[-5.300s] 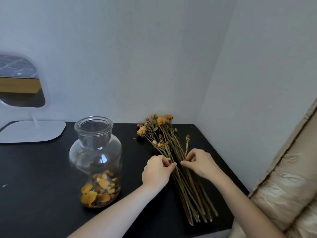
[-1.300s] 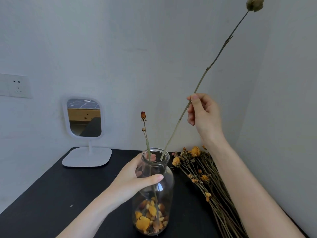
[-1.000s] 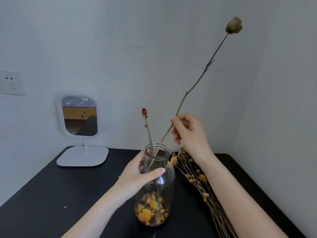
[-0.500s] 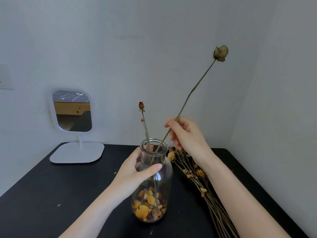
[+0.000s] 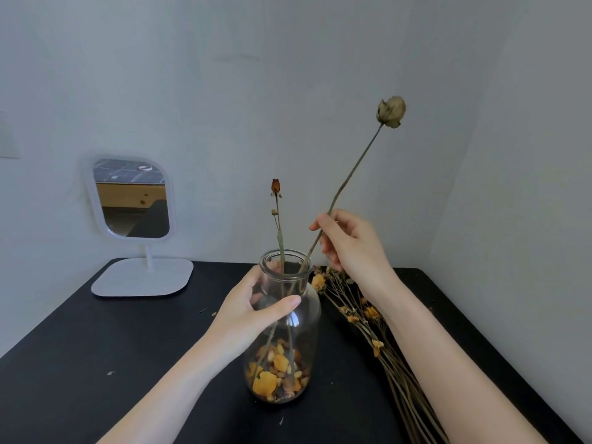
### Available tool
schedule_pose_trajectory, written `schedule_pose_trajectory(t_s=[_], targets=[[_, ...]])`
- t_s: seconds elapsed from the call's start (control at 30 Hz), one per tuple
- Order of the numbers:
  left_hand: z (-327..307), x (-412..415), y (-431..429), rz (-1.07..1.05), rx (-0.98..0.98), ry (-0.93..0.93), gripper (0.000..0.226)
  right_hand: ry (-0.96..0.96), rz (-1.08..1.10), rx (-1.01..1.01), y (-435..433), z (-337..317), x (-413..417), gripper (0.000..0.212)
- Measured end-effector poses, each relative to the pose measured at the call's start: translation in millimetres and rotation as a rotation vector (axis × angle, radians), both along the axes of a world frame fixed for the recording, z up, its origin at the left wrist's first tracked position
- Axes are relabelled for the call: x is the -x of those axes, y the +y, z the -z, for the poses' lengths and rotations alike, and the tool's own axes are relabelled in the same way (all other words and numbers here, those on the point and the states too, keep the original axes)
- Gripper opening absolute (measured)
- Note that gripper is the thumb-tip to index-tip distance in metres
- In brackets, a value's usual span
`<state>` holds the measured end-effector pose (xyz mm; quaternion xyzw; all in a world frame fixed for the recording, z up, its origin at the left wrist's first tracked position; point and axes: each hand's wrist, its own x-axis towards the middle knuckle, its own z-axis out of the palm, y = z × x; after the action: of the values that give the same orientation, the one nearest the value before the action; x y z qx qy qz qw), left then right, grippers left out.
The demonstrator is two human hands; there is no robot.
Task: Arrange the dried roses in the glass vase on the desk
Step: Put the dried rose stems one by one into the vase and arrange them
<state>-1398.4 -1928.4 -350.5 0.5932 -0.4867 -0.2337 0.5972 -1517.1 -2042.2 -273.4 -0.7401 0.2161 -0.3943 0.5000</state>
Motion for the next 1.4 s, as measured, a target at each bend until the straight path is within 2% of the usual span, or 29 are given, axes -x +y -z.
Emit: schedule_pose_trajectory(t_s=[0.1, 0.17, 0.27, 0.33, 0.4, 0.47, 0.57, 0.7, 0.8, 1.0, 1.23, 1.4], targets=[[1, 4, 6, -0.107, 0.061, -0.008, 0.060, 0.018, -0.018, -0.005, -1, -1, 4, 0.019], [2, 11, 16, -0.270, 0.144, -0.019, 0.062, 0.025, -0.016, -0.011, -6, 1, 13, 0.022], [5, 34, 32, -0.435, 0.321, -0.189, 0.039, 0.045, 0.025, -0.046, -21, 12, 37, 0.024], [7, 57, 36, -0.395, 0.396, -0.327, 0.028, 0.092, 0.099, -0.072, -34, 26, 58, 0.018], [15, 83, 32, -0.264, 0.400, -0.414, 0.020, 0.177, 0.202, -0.082, -47, 45, 80, 0.010], [25, 106, 21, -0.112, 0.311, -0.431, 0.009, 0.310, 0.279, -0.074, -58, 63, 102, 0.008], [45, 128, -10, 0.047, 0.026, -0.282, 0.008, 0.557, 0.318, -0.032, -69, 85, 128, 0.006], [72, 129, -58, -0.024, -0.262, -0.139, 0.007, 0.793, 0.283, 0.038, -74, 101, 148, 0.002], [83, 125, -82, -0.094, -0.334, -0.115, 0.010, 0.859, 0.292, 0.032, -77, 108, 155, 0.006], [77, 133, -106, -0.251, -0.452, -0.270, 0.025, 0.968, 0.319, 0.000, -82, 123, 157, 0.017], [77, 145, -115, -0.286, -0.539, -0.394, 0.045, 1.064, 0.378, 0.033, -82, 129, 150, 0.023], [77, 144, -114, -0.266, -0.586, -0.387, 0.039, 1.052, 0.390, 0.024, -83, 129, 152, 0.018]])
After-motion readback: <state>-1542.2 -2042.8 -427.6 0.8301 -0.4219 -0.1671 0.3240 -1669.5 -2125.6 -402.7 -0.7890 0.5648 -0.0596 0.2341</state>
